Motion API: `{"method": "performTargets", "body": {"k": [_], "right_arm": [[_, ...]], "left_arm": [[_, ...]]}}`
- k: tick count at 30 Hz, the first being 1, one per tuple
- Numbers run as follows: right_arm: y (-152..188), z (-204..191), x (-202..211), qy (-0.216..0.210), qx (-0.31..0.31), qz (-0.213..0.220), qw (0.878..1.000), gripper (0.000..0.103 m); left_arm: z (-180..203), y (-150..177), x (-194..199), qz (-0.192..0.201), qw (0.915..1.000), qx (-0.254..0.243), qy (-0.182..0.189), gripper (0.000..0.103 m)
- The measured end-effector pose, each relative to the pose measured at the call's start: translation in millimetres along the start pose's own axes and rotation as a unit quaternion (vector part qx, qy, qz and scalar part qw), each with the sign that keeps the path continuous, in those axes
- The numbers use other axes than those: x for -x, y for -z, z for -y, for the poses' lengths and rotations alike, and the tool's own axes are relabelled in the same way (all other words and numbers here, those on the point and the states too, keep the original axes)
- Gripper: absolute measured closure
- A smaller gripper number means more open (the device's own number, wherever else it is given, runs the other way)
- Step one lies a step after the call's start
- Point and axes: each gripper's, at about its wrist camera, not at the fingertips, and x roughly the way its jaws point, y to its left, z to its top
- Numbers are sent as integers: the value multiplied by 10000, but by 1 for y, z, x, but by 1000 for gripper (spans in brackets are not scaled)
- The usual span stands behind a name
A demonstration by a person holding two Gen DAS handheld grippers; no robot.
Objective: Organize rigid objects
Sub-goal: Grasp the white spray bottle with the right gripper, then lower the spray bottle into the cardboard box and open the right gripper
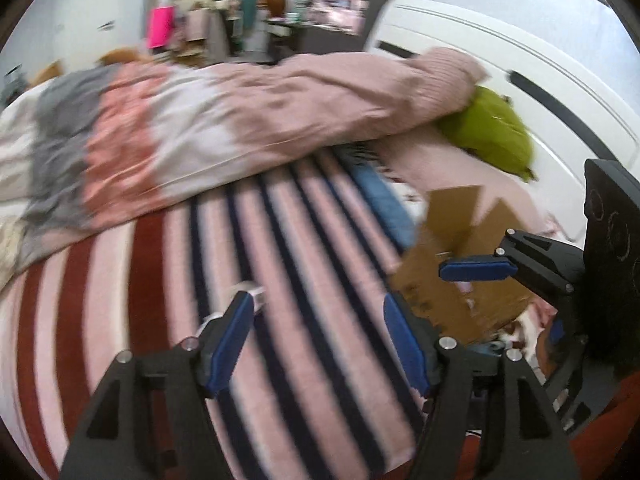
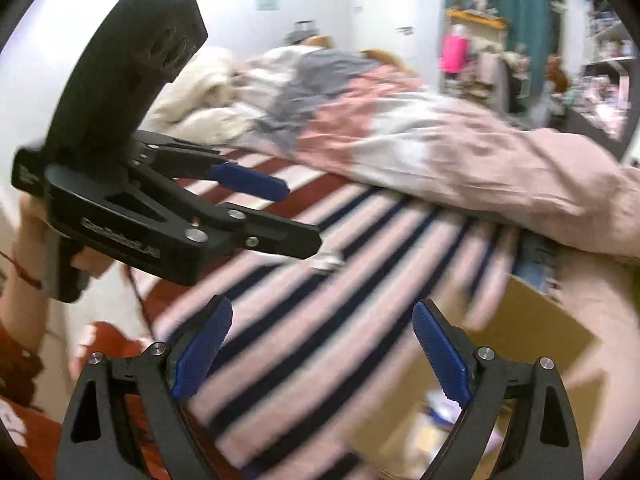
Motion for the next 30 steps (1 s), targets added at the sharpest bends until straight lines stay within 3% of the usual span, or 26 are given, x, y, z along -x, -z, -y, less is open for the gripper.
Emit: {"method": "performTargets", "body": {"k": [6, 8, 13, 18, 23, 24, 30], "right_arm": [[-16, -47, -84, -968, 70, -292, 9948, 12], [-14, -55, -119, -1047, 92, -409, 9936, 13], [0, -53, -205, -598, 308, -539, 9963, 23], [-4, -41, -253, -200, 503, -583, 9968, 25], [-9, -34, -273, -137, 517, -575, 9969, 37], [-10, -34, -275, -94, 516, -575, 9970, 45], [-10, -40, -255, -184, 515, -525, 9971, 45]], "left_arm": [[-76, 52, 13, -63, 9956, 731, -577, 39], [-94, 68, 15, -73, 9936, 923, -639, 39], [-128, 96, 14, -140, 9881, 1357, -710, 39], [-144, 112, 13, -162, 9845, 1604, -691, 39], [-147, 116, 12, -213, 9834, 1650, -731, 39], [-147, 116, 12, -212, 9834, 1651, -726, 39], [-132, 106, 10, -228, 9864, 1517, -584, 39]]}}
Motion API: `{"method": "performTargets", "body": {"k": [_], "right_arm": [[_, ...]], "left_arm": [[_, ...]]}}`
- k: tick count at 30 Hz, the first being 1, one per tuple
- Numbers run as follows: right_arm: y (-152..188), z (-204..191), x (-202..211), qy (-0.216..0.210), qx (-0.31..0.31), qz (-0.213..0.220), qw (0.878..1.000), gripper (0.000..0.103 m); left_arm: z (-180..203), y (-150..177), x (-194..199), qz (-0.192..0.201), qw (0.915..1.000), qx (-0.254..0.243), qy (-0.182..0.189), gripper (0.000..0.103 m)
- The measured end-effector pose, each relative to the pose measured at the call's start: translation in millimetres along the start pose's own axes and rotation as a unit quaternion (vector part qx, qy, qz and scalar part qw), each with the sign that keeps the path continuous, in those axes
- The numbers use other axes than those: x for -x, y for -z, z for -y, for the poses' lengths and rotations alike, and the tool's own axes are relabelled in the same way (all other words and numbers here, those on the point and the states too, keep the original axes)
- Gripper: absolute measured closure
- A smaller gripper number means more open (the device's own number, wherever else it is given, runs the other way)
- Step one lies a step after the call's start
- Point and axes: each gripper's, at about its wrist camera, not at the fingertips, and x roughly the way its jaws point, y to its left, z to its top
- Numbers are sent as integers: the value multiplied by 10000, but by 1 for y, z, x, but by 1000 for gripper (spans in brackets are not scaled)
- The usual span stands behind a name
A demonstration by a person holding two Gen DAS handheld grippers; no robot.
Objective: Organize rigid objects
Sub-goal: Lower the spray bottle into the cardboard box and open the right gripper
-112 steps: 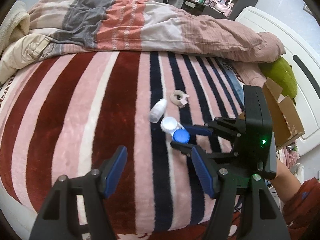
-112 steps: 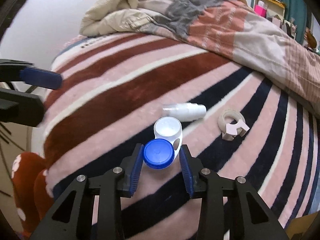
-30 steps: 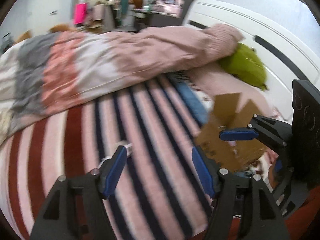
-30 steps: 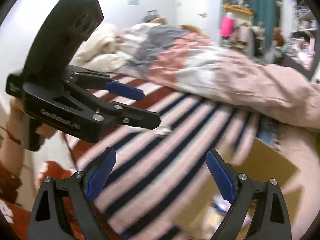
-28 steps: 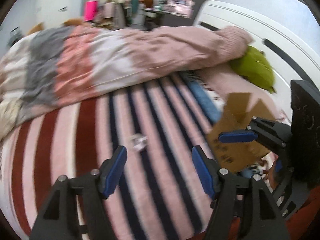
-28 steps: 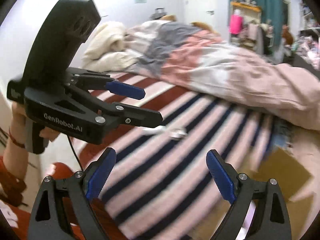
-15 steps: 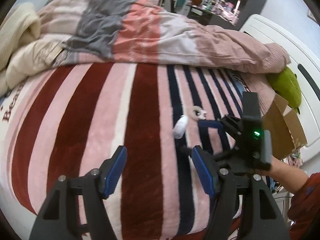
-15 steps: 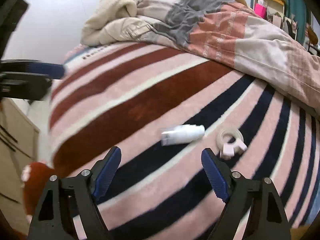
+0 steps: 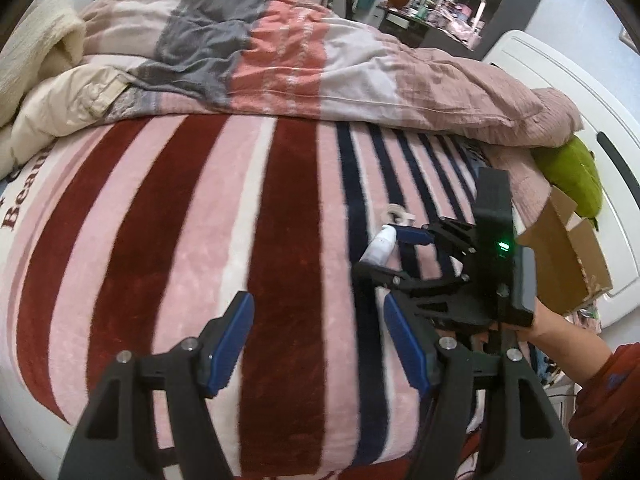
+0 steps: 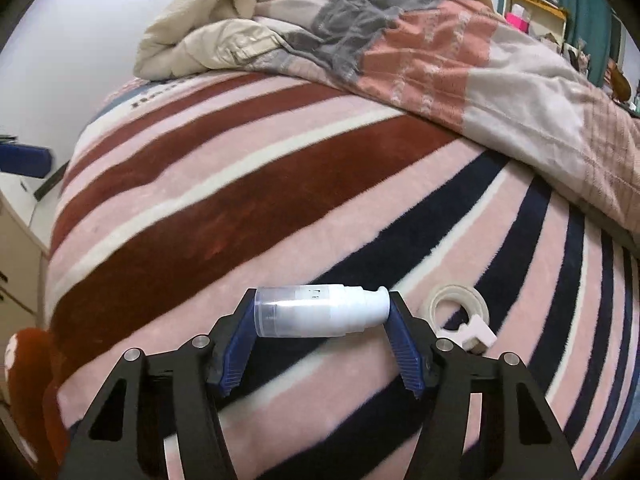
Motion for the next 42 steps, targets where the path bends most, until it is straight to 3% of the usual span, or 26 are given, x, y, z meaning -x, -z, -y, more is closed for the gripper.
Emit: {"method": "performTargets", "body": {"k": [8, 12, 16, 19, 23, 27, 32, 35, 37, 39, 42], "right_arm": [[8, -29, 103, -386, 218, 620, 9971, 45], [17, -29, 159, -331, 221, 1000, 9942, 45], [27, -15, 199, -21, 243, 1257, 9918, 45], [41, 4, 225, 308, 100, 1359, 9902, 45], [60, 34, 252, 679, -195, 1323, 9887, 45], [81, 72, 274, 1063, -615, 1006, 9873, 45], [107, 106, 288, 1300, -970, 556, 9852, 45], [120, 119, 287, 1268, -1195, 212, 9845, 45], [127, 124, 284, 1213, -1256, -22, 9846, 35], [132, 126, 283, 1220, -1310, -69, 9838, 28], [135, 125, 287, 1257, -1358, -17, 9827, 28]], "left_arm": [[82, -17, 2, 7, 9943, -523, 928, 39], [128, -28, 2, -42, 9868, -809, 1400, 54], [179, -40, 1, -9, 9796, -1287, 1542, 78], [224, -50, -7, -51, 9717, -1659, 1682, 78], [273, -60, -27, -286, 9608, -1986, 1915, 78], [327, -61, -51, -601, 9464, -2374, 2104, 78], [364, -56, -78, -1008, 9330, -2581, 2298, 78], [371, -53, -83, -1070, 9332, -2578, 2265, 70], [372, -52, -81, -1036, 9355, -2597, 2162, 47], [369, -53, -76, -942, 9390, -2615, 2027, 43], [352, -60, -63, -736, 9477, -2510, 1828, 38]]}}
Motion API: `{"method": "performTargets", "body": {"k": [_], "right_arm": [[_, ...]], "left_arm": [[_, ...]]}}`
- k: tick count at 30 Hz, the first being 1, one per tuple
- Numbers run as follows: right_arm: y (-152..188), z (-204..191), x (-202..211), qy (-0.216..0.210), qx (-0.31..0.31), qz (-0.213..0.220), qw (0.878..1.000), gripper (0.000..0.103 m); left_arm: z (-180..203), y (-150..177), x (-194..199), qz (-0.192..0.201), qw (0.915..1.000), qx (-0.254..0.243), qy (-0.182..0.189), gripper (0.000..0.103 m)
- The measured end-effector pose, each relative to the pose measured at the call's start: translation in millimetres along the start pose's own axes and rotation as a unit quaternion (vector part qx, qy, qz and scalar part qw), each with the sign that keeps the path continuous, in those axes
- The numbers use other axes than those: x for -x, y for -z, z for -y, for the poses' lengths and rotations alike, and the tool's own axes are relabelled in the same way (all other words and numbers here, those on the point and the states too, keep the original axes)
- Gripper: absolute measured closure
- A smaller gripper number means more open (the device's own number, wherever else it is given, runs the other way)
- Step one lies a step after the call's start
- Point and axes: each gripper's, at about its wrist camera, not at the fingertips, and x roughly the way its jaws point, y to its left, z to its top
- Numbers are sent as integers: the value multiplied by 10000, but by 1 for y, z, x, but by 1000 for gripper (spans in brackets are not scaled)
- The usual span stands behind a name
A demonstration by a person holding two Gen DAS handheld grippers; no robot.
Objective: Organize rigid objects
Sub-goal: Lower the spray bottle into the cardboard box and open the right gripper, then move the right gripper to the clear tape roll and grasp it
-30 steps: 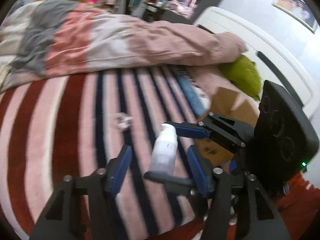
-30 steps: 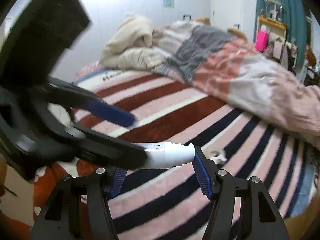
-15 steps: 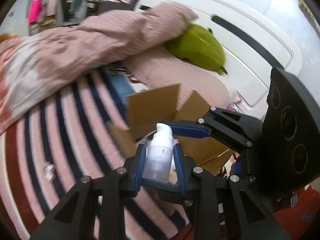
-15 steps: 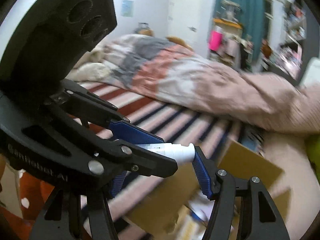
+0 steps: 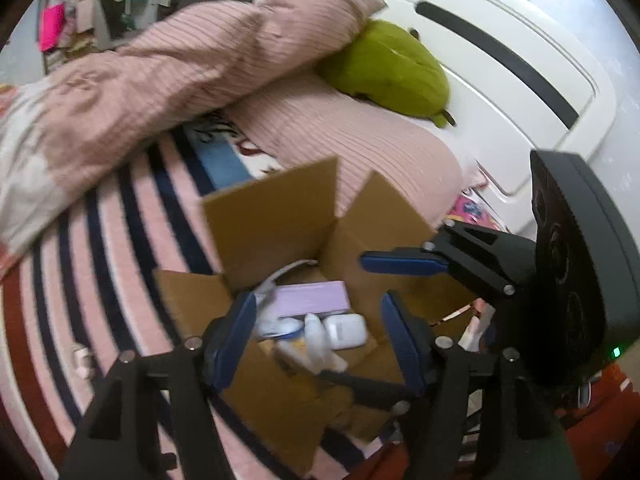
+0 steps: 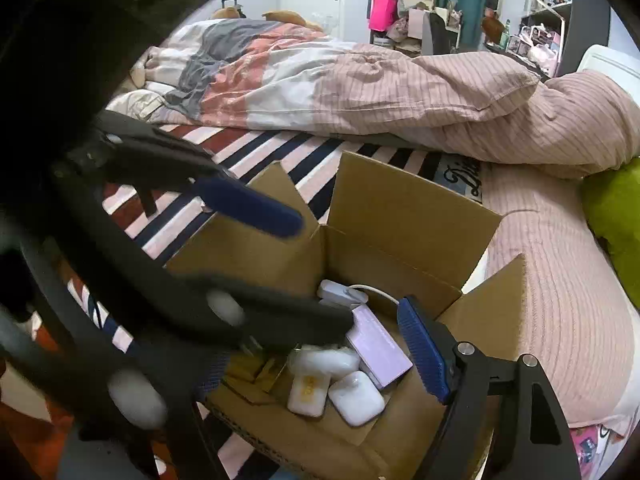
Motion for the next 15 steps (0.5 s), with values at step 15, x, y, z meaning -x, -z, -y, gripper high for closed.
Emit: {"method": "performTargets", "body": {"k": [15], "right_arm": [[-67, -116, -20, -1019, 764, 271, 9915, 26]], "left_arm": [[-109, 92, 141, 1065, 9735, 1028, -1743, 30]]}}
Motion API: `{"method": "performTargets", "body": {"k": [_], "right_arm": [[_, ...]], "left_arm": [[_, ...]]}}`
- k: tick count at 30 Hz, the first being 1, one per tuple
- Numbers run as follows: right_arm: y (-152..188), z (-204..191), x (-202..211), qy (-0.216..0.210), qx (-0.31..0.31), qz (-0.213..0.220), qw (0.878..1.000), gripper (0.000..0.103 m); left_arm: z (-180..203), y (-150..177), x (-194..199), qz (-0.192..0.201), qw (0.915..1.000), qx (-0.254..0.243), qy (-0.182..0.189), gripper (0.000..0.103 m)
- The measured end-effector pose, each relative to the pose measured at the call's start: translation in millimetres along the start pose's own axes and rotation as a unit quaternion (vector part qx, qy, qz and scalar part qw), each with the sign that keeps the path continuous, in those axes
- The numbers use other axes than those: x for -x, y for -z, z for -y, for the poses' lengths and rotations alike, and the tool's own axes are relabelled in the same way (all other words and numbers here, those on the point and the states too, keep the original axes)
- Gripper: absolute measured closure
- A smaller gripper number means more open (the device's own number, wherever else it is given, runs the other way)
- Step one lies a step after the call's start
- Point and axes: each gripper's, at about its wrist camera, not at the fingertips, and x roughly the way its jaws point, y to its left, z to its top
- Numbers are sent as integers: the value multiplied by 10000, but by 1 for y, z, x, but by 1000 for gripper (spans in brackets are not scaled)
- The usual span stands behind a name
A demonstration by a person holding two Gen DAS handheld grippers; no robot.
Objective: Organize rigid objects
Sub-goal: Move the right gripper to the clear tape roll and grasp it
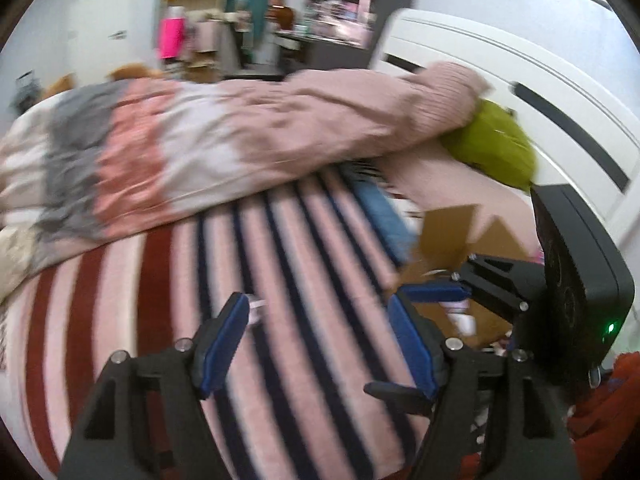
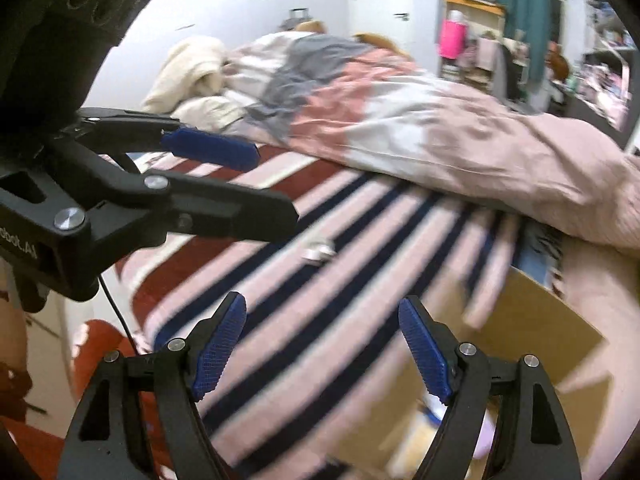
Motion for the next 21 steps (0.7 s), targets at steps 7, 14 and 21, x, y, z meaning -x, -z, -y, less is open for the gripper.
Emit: {"method": "performTargets", "body": {"k": [7, 14, 21], "right_arm": [[-16, -54, -105, -473, 239, -470, 9975, 26], [-8, -24, -205, 426, 43, -612, 9972, 26], [-10, 1, -243, 638, 21, -425, 9971, 36]], "left_arm": [[-82, 54, -1, -30, 9962, 656, -565, 28], [-136, 92, -28, -374, 9902, 1167, -667, 28], [-149, 101, -36, -453, 9883, 1324, -599, 28]]}}
